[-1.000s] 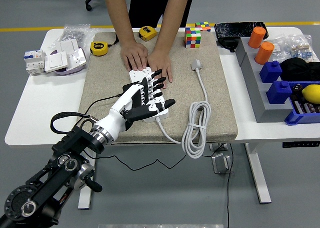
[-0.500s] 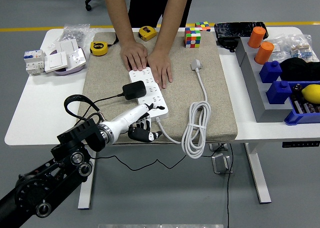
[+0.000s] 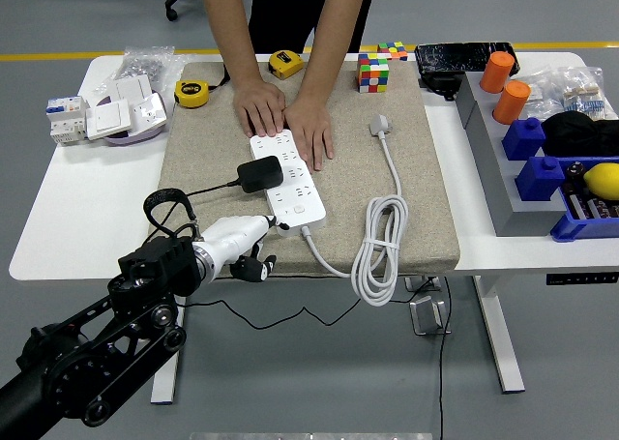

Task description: Pick up the plug,place it near the board,insert it into the board,press the button

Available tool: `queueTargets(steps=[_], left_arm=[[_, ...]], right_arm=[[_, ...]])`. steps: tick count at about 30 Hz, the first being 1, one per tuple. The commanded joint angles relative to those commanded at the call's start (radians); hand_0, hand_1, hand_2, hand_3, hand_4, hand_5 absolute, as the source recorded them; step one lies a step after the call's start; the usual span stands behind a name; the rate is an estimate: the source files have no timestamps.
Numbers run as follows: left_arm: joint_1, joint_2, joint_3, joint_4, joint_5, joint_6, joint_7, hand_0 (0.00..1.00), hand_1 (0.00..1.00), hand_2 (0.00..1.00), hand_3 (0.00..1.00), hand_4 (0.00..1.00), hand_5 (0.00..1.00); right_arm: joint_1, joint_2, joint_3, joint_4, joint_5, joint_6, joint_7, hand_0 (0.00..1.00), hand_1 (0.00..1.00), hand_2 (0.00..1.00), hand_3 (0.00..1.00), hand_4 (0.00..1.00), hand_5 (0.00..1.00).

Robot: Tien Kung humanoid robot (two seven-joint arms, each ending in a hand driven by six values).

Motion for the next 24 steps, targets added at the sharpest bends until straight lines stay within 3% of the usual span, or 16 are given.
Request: queueTargets(steps=[9,16,24], left_arm=[[-0.015,-0.013,-0.009,0.013,0.015,0.044,-0.024,0.141,0.043,0.17,0.915,0.499,0.106],[-0.033,-0.027,-0.01,0.013,0.014,0.052,-0.031,0.142,0.043,0.17,0.907,0.492,0.113],[-0.073,-0.048,0.019,0.099,0.009,0.071,-0.048,0.141,0.043,0.168,0.908,0.483,0.113]], right_arm=[[0.007,0.001,-0.006,0.0,0.009,0.0,0.005,0.971,0.913,0.858,0.859,0.998,0.916],[0.008,0.0,-0.001,0.0,0.007,-0.001,0.004,0.971,0.914,0.858,0.859,0.998,0.916],[0.012,0.002,-0.002,0.0,0.009,0.0,0.005,0.972,0.914,0.858,0.858,0.998,0.914]])
